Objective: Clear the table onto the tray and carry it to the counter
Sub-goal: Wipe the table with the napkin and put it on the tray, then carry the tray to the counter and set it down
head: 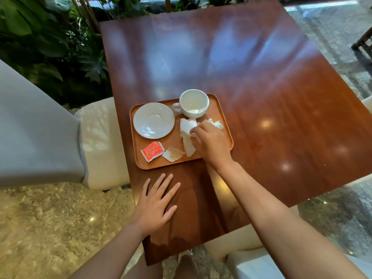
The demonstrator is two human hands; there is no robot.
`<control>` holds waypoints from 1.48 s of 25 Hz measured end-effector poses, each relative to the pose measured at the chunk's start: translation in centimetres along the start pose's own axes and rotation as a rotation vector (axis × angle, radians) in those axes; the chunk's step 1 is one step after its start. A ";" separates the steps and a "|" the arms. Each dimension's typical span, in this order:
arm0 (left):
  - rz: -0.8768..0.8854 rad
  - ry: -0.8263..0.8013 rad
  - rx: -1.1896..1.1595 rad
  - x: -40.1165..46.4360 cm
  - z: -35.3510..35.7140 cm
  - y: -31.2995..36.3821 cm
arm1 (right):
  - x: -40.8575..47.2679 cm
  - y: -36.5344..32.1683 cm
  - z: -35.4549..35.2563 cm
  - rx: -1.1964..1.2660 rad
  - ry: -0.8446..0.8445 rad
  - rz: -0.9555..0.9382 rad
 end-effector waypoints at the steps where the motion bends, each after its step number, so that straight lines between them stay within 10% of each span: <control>1: 0.003 0.000 -0.001 0.0 0.0 -0.1 | 0.3 -0.7 1.1 -0.032 -0.003 -0.038; 17: 0.000 -0.003 -0.007 0.4 -1.1 0.4 | -2.0 -0.6 3.1 -0.351 -0.232 -0.115; 23: -0.051 0.181 -0.062 2.0 -6.0 -0.5 | -2.1 0.0 0.1 -0.254 -0.063 -0.096; 27: -0.241 0.303 0.018 3.9 -9.5 -5.5 | -0.3 3.4 -2.5 -0.289 0.052 0.012; 37: -0.608 0.071 0.013 8.9 -6.9 -12.1 | 3.8 10.1 1.2 -0.438 -0.349 0.308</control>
Point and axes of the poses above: each hand's wrist, its own x-axis towards the middle knuckle, its own z-axis out of the palm, y = z × x, the point moved 4 cm from there along x, towards the middle knuckle, and after that the axes turned 6 degrees about z, right-handed, at the moved point
